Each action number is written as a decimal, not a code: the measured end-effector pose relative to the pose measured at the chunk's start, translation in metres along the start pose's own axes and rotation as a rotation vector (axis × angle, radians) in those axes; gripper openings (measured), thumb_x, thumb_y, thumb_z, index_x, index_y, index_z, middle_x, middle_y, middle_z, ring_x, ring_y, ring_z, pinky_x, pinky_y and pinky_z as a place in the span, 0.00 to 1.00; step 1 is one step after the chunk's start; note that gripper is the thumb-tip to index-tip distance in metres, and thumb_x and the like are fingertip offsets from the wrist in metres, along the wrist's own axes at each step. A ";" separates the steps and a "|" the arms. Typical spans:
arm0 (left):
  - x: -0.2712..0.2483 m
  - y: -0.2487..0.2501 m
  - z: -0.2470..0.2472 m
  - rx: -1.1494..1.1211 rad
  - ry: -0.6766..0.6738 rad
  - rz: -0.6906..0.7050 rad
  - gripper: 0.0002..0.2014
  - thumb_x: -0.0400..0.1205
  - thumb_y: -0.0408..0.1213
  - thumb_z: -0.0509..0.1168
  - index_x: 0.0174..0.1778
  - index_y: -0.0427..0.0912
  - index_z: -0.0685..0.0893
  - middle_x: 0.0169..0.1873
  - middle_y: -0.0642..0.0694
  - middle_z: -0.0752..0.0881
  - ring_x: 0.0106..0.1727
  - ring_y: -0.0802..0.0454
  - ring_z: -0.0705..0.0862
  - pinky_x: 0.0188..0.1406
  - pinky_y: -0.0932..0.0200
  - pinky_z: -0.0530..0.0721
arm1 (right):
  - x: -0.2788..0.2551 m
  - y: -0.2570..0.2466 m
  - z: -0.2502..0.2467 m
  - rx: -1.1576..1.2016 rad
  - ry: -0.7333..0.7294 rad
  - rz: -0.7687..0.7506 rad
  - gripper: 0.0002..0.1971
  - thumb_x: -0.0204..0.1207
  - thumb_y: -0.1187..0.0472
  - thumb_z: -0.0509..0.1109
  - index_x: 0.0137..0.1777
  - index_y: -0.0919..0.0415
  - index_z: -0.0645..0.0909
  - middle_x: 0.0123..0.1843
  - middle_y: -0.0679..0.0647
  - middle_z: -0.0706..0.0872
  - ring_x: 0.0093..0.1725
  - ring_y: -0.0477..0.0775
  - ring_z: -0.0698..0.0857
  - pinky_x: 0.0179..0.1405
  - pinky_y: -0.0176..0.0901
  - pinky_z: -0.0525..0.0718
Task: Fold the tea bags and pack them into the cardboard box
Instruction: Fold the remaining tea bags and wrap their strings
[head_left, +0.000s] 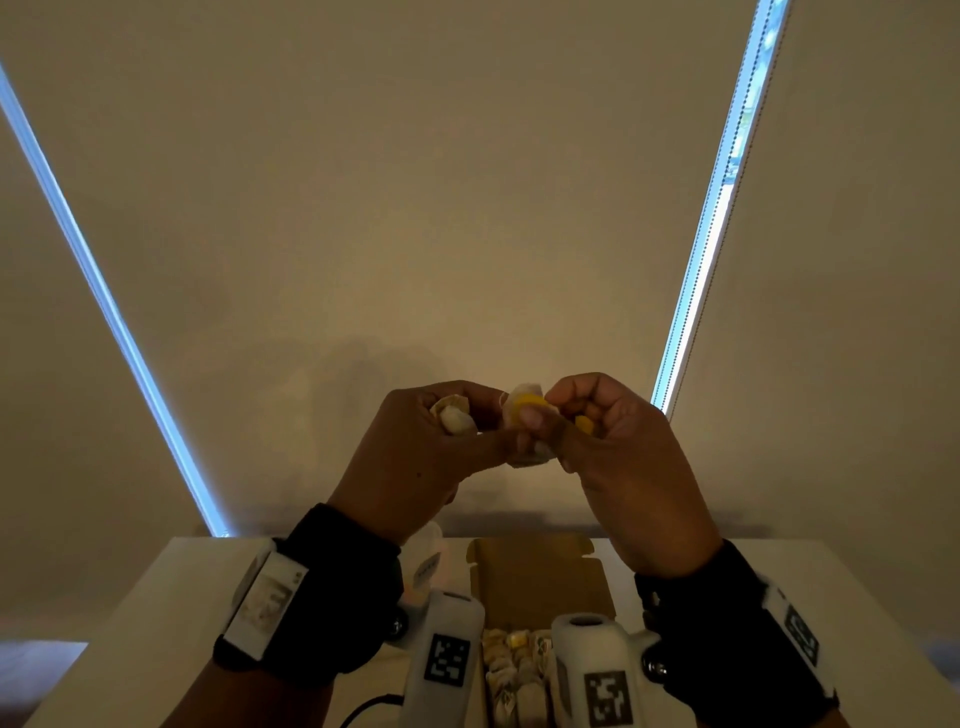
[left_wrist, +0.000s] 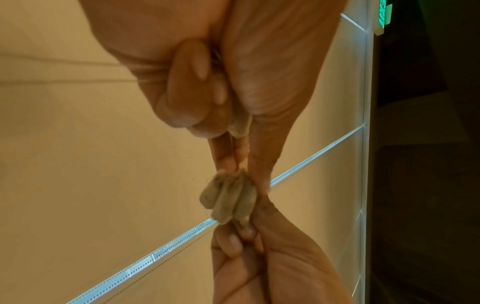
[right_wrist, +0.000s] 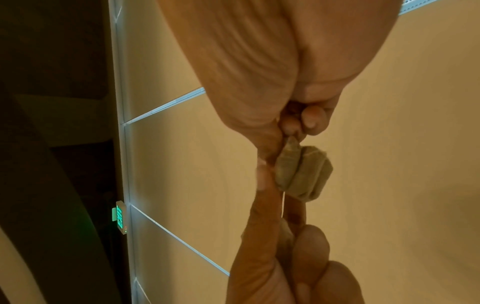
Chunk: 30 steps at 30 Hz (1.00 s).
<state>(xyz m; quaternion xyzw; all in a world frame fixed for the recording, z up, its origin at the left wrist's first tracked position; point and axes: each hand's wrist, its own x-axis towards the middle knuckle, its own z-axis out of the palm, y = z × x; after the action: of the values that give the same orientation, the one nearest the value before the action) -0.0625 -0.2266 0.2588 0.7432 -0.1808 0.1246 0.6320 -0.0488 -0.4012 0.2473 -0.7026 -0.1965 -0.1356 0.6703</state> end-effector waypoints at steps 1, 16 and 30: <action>0.000 -0.001 0.000 -0.015 0.015 -0.018 0.08 0.77 0.29 0.77 0.49 0.30 0.92 0.26 0.49 0.88 0.17 0.64 0.77 0.21 0.77 0.71 | -0.001 0.000 0.000 -0.012 -0.002 0.025 0.05 0.77 0.55 0.75 0.48 0.55 0.86 0.32 0.46 0.89 0.31 0.42 0.83 0.40 0.34 0.82; -0.010 -0.033 0.002 -0.192 0.067 -0.355 0.04 0.75 0.32 0.78 0.45 0.41 0.95 0.17 0.50 0.73 0.18 0.54 0.60 0.20 0.64 0.60 | -0.028 0.035 -0.023 0.027 -0.071 0.206 0.14 0.85 0.77 0.55 0.58 0.56 0.70 0.44 0.62 0.84 0.40 0.47 0.86 0.47 0.42 0.84; -0.036 -0.076 0.045 -0.057 -0.079 -0.329 0.08 0.76 0.22 0.77 0.50 0.27 0.91 0.15 0.58 0.81 0.14 0.68 0.74 0.18 0.78 0.69 | -0.068 0.081 -0.038 0.015 -0.032 0.436 0.27 0.60 0.60 0.86 0.61 0.56 0.85 0.47 0.56 0.95 0.50 0.55 0.93 0.52 0.49 0.86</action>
<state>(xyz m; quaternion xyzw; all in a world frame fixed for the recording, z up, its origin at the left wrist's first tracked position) -0.0641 -0.2561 0.1683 0.7490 -0.0849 -0.0151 0.6570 -0.0693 -0.4471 0.1474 -0.7254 -0.0516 0.0255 0.6859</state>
